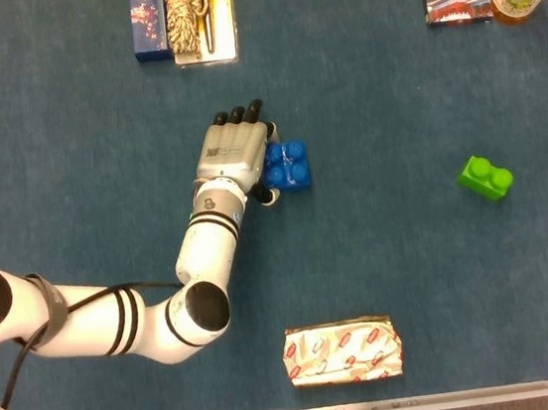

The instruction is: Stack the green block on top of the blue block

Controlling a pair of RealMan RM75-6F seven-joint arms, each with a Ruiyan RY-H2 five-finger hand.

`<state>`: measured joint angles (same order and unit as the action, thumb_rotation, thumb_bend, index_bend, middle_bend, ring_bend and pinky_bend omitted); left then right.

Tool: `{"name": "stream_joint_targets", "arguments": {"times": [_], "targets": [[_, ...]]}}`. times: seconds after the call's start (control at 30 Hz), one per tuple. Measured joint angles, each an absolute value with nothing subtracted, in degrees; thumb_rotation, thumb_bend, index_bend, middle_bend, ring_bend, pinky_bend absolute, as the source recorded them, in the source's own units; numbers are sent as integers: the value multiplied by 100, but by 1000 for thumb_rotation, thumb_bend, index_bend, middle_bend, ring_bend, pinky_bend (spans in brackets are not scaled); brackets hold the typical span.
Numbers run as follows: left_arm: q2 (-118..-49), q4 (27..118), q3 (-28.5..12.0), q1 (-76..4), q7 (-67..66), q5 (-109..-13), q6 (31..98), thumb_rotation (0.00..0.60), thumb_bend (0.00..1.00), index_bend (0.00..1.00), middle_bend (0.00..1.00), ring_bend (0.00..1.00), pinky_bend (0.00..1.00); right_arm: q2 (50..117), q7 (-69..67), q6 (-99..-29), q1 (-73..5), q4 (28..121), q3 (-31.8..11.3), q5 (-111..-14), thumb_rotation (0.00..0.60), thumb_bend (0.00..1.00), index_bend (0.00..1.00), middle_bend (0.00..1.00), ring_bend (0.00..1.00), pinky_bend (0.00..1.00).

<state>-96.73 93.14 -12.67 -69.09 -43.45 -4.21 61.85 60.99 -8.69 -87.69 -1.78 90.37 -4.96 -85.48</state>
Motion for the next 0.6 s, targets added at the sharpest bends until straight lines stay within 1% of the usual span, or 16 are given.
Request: {"name": "stream_joint_targets", "arguments": {"times": [0.17, 0.23, 0.3, 0.47, 0.57, 0.6], "targets": [[-9775, 9270, -1286, -6870, -4376, -475, 6150, 600, 228, 484, 0, 0, 60, 6096, -862, -8761, -180, 9044, -495, -8544, 600, 255, 393, 351, 251, 283], [-9802, 9261, -1279, -6862, -4400, -501, 6130, 600, 228, 462, 0, 0, 60, 6095, -859, -8754, -181, 9044, -495, -8542, 600, 255, 393, 351, 251, 283], [-9829, 9260, -1276, -6851, -4419, -536, 6101, 600, 228, 414, 0, 0, 60, 6093, -863, -8753, -182, 9049, -494, -8545, 600, 256, 393, 351, 251, 283], [-9854, 9284, -1248, -6818, -4472, -633, 6085, 600, 227, 225, 0, 0, 60, 6088, -861, -8761, -177, 9056, -494, -8544, 600, 256, 392, 351, 251, 283], [-9860, 9288, -1246, -6776, -4464, -682, 6097, 600, 227, 138, 0, 0, 60, 6093, -853, -8755, -179, 9052, -493, -8543, 600, 255, 393, 351, 251, 283], [-9858, 9289, -1242, -6766, -4467, -686, 6096, 600, 228, 124, 0, 0, 60, 6092, -850, -8750, -181, 9056, -491, -8545, 600, 255, 393, 351, 251, 283]]}}
